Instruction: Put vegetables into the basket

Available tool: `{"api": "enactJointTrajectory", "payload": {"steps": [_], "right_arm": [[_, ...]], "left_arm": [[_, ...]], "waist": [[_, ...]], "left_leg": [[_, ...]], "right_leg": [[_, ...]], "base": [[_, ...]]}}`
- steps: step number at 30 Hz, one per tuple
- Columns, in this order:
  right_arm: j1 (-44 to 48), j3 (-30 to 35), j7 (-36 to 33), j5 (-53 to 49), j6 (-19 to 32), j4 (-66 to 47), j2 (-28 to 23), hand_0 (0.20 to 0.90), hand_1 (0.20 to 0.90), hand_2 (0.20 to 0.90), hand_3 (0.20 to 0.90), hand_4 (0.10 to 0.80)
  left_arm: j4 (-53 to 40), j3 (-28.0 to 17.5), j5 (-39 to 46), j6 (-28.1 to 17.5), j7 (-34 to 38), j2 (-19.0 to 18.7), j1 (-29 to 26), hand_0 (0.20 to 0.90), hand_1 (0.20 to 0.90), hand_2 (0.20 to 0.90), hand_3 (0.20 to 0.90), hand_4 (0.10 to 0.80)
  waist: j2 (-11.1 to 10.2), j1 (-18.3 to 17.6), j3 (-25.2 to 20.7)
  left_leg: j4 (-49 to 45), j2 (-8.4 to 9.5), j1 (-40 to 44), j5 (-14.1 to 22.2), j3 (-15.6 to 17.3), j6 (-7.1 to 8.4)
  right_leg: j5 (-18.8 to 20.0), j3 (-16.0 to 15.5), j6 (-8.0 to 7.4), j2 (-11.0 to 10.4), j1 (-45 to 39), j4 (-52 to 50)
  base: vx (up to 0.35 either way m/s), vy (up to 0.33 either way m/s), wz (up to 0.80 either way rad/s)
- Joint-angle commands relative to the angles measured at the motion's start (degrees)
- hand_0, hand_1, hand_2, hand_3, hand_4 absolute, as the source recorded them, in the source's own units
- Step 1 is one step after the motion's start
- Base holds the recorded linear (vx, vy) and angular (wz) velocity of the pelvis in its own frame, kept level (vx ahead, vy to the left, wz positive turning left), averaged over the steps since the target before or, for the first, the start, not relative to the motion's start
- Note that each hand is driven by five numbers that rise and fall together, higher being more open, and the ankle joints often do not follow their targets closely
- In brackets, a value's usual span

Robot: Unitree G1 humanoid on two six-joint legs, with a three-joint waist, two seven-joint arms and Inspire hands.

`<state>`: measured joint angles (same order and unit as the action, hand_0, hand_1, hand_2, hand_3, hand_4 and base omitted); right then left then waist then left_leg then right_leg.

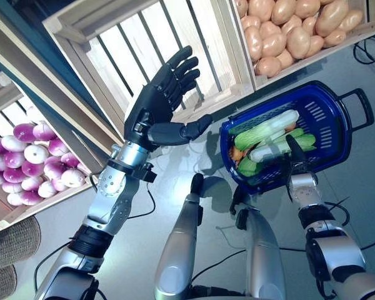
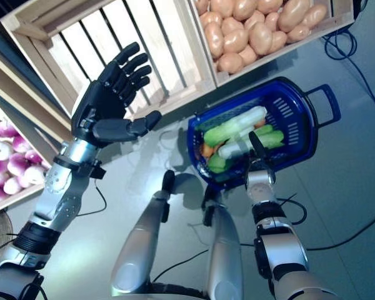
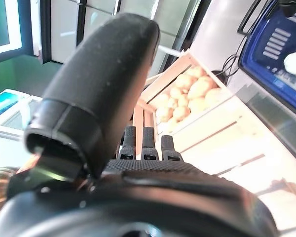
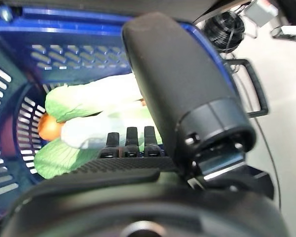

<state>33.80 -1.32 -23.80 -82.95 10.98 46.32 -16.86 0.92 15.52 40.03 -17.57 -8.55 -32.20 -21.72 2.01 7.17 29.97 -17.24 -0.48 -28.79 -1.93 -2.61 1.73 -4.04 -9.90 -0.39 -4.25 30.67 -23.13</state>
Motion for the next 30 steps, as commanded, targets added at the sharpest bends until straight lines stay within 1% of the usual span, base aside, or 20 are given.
{"api": "enactJointTrajectory", "payload": {"steps": [1,3,4,5,7,8,10,11,13,15,16,18,19,20,22,23,25,26,28,30], "right_arm": [[-5.4,-1.6,-2.0,13.7,6.9,-10.8,-1.2,0.9,0.9,0.9,0.9,0.8],[-9.8,-1.6,-1.2,18.7,7.0,-13.4,-1.6,0.9,0.9,0.9,0.9,0.8],[-12.6,-1.4,-0.5,23.3,7.0,-14.7,-1.7,0.9,0.9,0.9,0.9,0.8],[-17.5,-2.1,0.0,31.5,6.3,-17.8,-2.3,0.9,0.9,0.9,0.9,0.8],[-20.3,-2.5,0.7,36.4,6.1,-19.1,-2.4,0.9,0.9,0.9,0.9,0.8],[-22.0,-2.7,1.6,38.2,5.9,-19.3,-2.6,0.9,0.9,0.9,0.9,0.8],[-26.1,-3.8,5.0,43.7,3.9,-19.5,-2.7,0.9,0.9,0.9,0.9,0.8],[-27.3,-4.0,6.3,45.4,3.0,-19.3,-2.8,0.9,0.9,0.9,0.9,0.8],[-29.8,-4.8,9.7,48.9,2.4,-18.2,-3.0,0.9,0.9,0.9,0.9,0.8],[-33.5,-7.4,14.3,56.4,1.5,-15.4,-3.4,0.9,0.9,0.9,0.9,0.8],[-34.5,-8.0,16.3,57.8,1.5,-13.7,-3.2,0.9,0.9,0.9,0.9,0.8],[-35.4,-8.7,17.5,60.0,1.0,-11.5,-3.1,0.9,0.9,0.9,0.9,0.8],[-36.2,-9.8,19.7,61.2,1.1,-7.0,-2.5,0.9,0.9,0.9,0.9,0.8],[-36.2,-9.9,19.9,61.4,1.1,-6.6,-2.4,0.9,0.9,0.9,0.9,0.8],[-36.3,-11.1,20.8,63.2,0.0,-0.4,-1.4,0.9,0.9,0.9,0.9,0.8],[-36.2,-11.3,21.5,63.5,0.7,2.2,-1.1,0.9,0.9,0.9,0.9,0.8],[-35.8,-11.9,22.5,63.9,-2.0,10.0,0.1,0.9,0.9,0.9,0.9,0.8],[-35.7,-11.8,22.5,63.8,-2.3,10.4,0.1,0.9,0.9,0.9,0.9,0.8],[-35.4,-11.7,22.4,64.1,-4.6,14.7,1.0,0.9,0.9,0.9,0.9,0.8],[-35.2,-11.8,22.4,64.3,-4.3,16.0,1.2,0.9,0.9,0.9,0.9,0.8]], "left_arm": [[-5.4,-1.1,-4.1,-2.6,1.0,0.1,0.6,0.9,0.9,0.9,0.9,0.8],[-4.2,-0.9,-3.3,-1.9,0.8,0.8,2.3,0.9,0.9,0.9,0.9,0.8],[-4.1,-1.1,-4.9,-1.3,1.2,1.6,3.5,0.9,0.9,0.9,0.9,0.8],[-3.0,-0.9,-6.8,-0.7,1.1,2.0,5.4,0.9,0.9,0.9,0.9,0.8],[-2.2,-1.0,-8.8,0.0,1.0,2.6,6.7,0.9,0.9,0.9,0.9,0.8],[-0.9,-0.7,-9.7,-0.4,0.7,2.7,7.3,0.9,0.9,0.9,0.9,0.8],[2.9,0.5,-15.2,0.1,0.1,2.5,9.1,0.9,0.9,0.9,0.9,0.8],[3.8,0.6,-15.7,1.5,-0.3,2.6,9.9,0.9,0.9,0.9,0.9,0.8],[7.4,1.0,-18.5,1.9,-0.3,2.5,11.2,0.9,0.9,0.9,0.9,0.8],[14.5,2.3,-21.1,3.6,-0.5,2.6,14.0,0.9,0.9,0.9,0.9,0.8],[17.7,2.8,-22.2,3.4,-0.4,3.0,14.9,0.9,0.9,0.9,0.9,0.8],[21.2,3.2,-23.1,4.0,-1.2,3.5,15.5,0.9,0.9,0.9,0.9,0.8],[26.2,4.6,-24.5,3.3,-0.6,4.6,16.2,0.9,0.9,0.9,0.9,0.8],[26.6,4.7,-24.5,3.3,-0.7,4.7,16.2,0.9,0.9,0.9,0.9,0.8],[32.6,5.4,-27.3,4.1,-1.2,6.7,16.1,0.9,0.9,0.9,0.9,0.8],[34.6,5.7,-28.2,3.8,-1.4,7.3,16.2,0.9,0.9,0.9,0.9,0.8],[42.9,6.0,-28.0,4.3,-1.1,10.0,15.7,0.9,0.9,0.9,0.9,0.8],[43.3,6.0,-27.9,4.4,-0.9,10.2,15.6,0.9,0.9,0.9,0.9,0.8],[47.8,5.7,-28.9,5.9,1.1,11.8,15.2,0.9,0.9,0.9,0.9,0.8],[49.3,5.7,-29.1,5.8,1.4,12.3,14.9,0.9,0.9,0.9,0.9,0.8]], "waist": [[-1.0,-1.7,-4.7],[-0.9,-2.5,-6.5],[-0.8,-2.9,-7.5],[-1.0,-3.8,-9.3],[-1.2,-4.3,-10.7],[-1.4,-4.6,-11.6],[-1.8,-5.5,-13.9],[-2.0,-5.8,-14.7],[-2.2,-6.3,-16.4],[-2.6,-7.2,-19.0],[-2.6,-7.4,-19.8],[-2.6,-7.5,-20.6],[-2.7,-7.7,-21.7],[-2.7,-7.7,-21.7],[-2.7,-7.9,-22.5],[-2.7,-7.9,-22.7],[-2.4,-8.0,-23.2],[-2.4,-8.0,-23.2],[-2.3,-8.0,-23.4],[-2.3,-8.0,-23.4]], "left_leg": [[5.7,2.34,3.1,-2.0,2.7,-0.58],[8.2,2.02,6.3,-2.4,2.8,-0.67],[9.6,1.89,8.3,-2.5,3.0,-0.69],[11.4,1.47,11.2,-2.5,3.5,-0.86],[12.8,1.2,12.7,-2.8,3.8,-0.88],[13.7,1.07,13.9,-2.8,3.9,-0.87],[16.4,0.63,17.5,-3.2,4.1,-0.76],[17.5,0.46,18.7,-3.3,4.4,-0.69],[18.1,0.3,20.5,-3.0,4.7,-0.66],[18.4,-0.2,23.0,-2.2,5.5,-0.74],[19.0,-0.43,23.9,-2.2,5.8,-0.73],[19.7,-0.52,24.7,-2.3,5.8,-0.7],[20.2,-0.73,25.7,-2.1,6.0,-0.61],[20.3,-0.73,25.8,-2.0,6.0,-0.61],[19.9,-0.92,26.6,-1.1,6.6,-0.61],[19.8,-1.02,26.7,-0.9,6.9,-0.63],[20.2,-1.29,27.8,-0.6,7.4,-0.74],[20.3,-1.31,28.0,-0.6,7.5,-0.76],[20.3,-1.4,28.5,-0.2,7.7,-0.83],[20.1,-1.44,28.5,-0.1,7.7,-0.79]], "right_leg": [[4.9,-2.5,-1.15,-0.2,-8.7,9.0],[5.3,-2.3,-1.46,-0.1,-11.5,11.0],[5.5,-2.5,-1.67,-0.2,-13.3,12.4],[5.9,-2.0,-1.98,-0.1,-15.8,14.0],[6.4,-2.0,-2.18,-0.2,-17.2,15.3],[6.5,-1.9,-2.29,-0.2,-18.5,16.2],[7.4,-1.4,-2.88,-0.3,-21.8,19.0],[7.7,-1.5,-3.05,-0.4,-23.1,20.2],[7.9,-1.5,-3.26,-0.6,-24.9,21.4],[7.9,-1.0,-3.68,-0.9,-26.8,22.2],[7.8,-0.9,-3.78,-0.9,-27.5,22.5],[7.8,-0.7,-3.95,-0.9,-28.3,23.1],[7.8,-0.7,-4.21,-1.0,-29.3,23.8],[7.8,-0.6,-4.23,-1.0,-29.4,23.9],[7.6,-0.4,-4.47,-1.3,-29.8,24.2],[7.6,-0.4,-4.51,-1.4,-29.9,24.2],[7.3,-0.4,-4.67,-1.5,-30.7,24.5],[7.3,-0.4,-4.67,-1.5,-30.8,24.5],[6.8,-0.1,-4.58,-1.5,-31.2,24.3],[6.7,-0.2,-4.56,-1.6,-31.2,24.3]], "base": [[0.046,0.111,-0.09],[0.079,0.136,-0.09],[0.136,0.151,-0.1],[0.121,0.109,-0.1],[0.107,0.069,-0.16],[0.161,0.06,-0.23],[0.166,0.055,-0.13],[0.157,0.051,-0.05],[0.162,0.05,-0.12],[0.225,0.074,-0.29],[0.176,0.06,-0.26],[0.126,0.042,-0.16],[0.127,0.04,-0.09],[0.12,0.037,0.01],[0.061,0.025,-0.01],[0.054,0.031,-0.02],[0.063,0.036,-0.02],[0.056,0.029,-0.12],[0.029,0.013,-0.19],[0.036,-0.002,-0.18]]}}
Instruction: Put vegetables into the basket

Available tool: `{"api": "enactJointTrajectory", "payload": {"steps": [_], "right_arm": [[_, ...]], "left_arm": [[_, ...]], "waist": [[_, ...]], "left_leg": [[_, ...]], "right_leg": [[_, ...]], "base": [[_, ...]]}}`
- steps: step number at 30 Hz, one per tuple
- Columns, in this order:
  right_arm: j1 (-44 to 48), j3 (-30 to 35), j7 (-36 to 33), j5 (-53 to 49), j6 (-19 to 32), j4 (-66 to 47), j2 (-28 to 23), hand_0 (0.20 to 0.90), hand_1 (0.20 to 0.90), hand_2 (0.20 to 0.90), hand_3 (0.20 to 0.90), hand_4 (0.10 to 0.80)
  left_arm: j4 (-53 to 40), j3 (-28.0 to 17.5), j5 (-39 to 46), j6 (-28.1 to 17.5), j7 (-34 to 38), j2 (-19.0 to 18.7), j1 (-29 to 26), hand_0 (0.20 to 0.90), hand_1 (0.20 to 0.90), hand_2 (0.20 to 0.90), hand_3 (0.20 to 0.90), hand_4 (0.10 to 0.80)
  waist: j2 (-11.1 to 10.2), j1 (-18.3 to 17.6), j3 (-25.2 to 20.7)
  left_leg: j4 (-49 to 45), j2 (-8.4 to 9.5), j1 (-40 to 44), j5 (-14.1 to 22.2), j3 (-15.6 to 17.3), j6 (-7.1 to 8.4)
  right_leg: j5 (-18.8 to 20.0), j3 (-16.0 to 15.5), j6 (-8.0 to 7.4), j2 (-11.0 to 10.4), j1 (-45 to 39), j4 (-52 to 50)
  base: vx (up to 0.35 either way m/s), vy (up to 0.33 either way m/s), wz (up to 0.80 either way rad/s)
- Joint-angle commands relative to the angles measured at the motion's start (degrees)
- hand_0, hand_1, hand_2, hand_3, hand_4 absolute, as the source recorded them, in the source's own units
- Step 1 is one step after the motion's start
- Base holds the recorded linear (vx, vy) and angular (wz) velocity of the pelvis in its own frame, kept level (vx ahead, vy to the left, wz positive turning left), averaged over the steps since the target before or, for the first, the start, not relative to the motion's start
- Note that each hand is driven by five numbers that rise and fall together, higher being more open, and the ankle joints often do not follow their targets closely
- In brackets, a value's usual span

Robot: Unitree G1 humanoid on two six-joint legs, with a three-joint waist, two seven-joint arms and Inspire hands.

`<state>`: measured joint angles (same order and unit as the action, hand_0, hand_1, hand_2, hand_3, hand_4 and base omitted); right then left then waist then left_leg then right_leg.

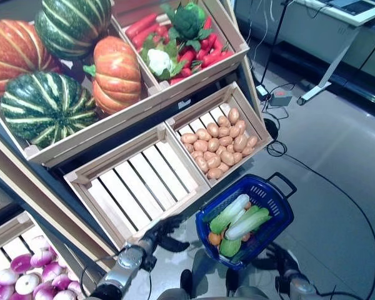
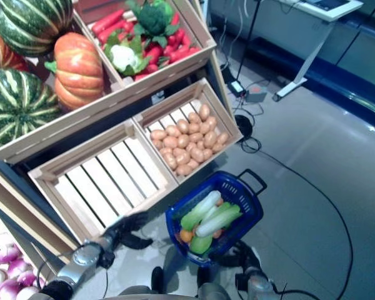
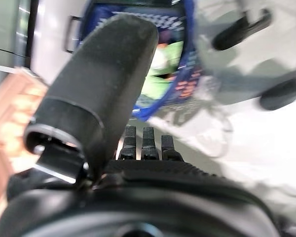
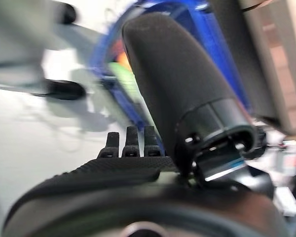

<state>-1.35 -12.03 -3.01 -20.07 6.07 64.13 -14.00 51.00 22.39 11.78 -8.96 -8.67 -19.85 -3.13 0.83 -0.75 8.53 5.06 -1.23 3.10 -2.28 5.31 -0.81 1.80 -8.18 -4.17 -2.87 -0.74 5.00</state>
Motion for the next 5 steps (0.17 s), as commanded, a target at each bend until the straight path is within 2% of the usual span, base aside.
{"api": "enactJointTrajectory", "payload": {"steps": [1,5], "right_arm": [[0.5,-1.4,2.0,2.3,0.3,1.9,-0.2,0.9,0.9,0.9,0.9,0.8],[1.3,-2.0,2.6,1.6,1.6,1.6,0.4,0.9,0.9,0.9,0.9,0.8]], "left_arm": [[6.7,-1.8,-3.8,-2.1,2.2,2.0,-3.9,0.9,0.9,0.9,0.9,0.8],[11.5,-1.9,-5.3,-1.4,4.2,3.0,-2.9,0.9,0.9,0.9,0.9,0.8]], "waist": [[-1.2,0.1,-2.3],[-1.1,0.2,-2.5]], "left_leg": [[-2.1,-0.76,-2.3,0.7,-0.5,1.67],[-2.0,-0.74,-1.7,0.9,-0.9,1.68]], "right_leg": [[0.5,-2.2,-0.74,-3.0,-0.9,-3.7],[0.1,-1.9,-0.71,-3.0,-1.5,-3.5]], "base": [[0.068,-0.008,-0.07],[0.035,0.002,-0.03]]}}
